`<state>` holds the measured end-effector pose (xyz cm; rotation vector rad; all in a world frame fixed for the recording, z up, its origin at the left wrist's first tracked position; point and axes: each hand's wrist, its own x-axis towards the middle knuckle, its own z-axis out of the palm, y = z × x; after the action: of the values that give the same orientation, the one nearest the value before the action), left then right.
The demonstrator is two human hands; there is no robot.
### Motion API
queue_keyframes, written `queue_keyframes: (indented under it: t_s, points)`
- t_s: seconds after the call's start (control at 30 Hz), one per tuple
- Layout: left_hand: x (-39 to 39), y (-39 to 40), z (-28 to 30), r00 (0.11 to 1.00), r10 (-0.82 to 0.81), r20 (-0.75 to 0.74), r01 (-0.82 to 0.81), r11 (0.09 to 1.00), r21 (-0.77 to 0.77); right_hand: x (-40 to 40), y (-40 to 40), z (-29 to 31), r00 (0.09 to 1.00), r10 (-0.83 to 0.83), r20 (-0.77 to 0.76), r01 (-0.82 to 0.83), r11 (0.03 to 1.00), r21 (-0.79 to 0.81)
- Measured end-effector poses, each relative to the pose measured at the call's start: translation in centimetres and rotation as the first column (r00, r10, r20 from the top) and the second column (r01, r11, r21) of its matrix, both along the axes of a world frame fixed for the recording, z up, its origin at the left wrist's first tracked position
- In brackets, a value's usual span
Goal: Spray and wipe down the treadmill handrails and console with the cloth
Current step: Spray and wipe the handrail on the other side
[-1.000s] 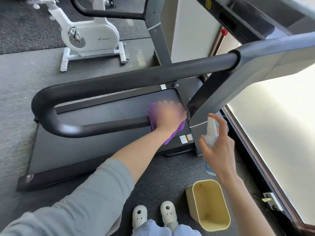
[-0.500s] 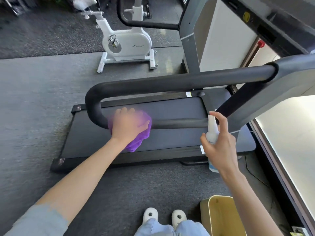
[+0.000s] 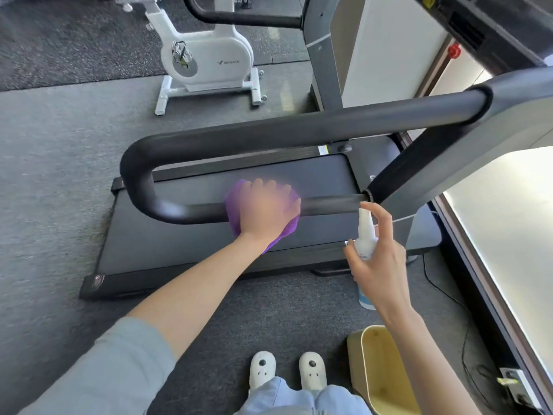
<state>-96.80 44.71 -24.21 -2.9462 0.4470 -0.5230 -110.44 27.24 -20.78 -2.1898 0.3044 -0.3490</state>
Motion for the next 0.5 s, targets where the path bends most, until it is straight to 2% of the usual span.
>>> queue_keyframes:
  t_s: [0.2,0.3,0.4,0.5]
  points:
    - [0.3,-5.4,0.0,0.987,-0.068,-0.143,0.068,0.998,-0.004,-1.7,-1.9,-0.2,0.997,-0.073,-0.037,0.073,0.997,-0.009]
    - [0.9,-10.0,-0.1,0.963,-0.152,-0.222,0.157,0.988,0.002,-2.6,-2.5,0.0,0.995,-0.091,-0.041,0.090,0.996,-0.021]
    - [1.0,-13.3,-0.3,0.939,-0.264,-0.220,0.290,0.952,0.096,-3.1,-3.0,0.2,0.995,-0.083,-0.046,0.082,0.996,-0.022]
    - [1.2,-11.7,-0.6,0.940,-0.300,-0.165,0.320,0.940,0.115,-3.0,-3.4,0.5,0.996,-0.073,-0.041,0.072,0.997,-0.032]
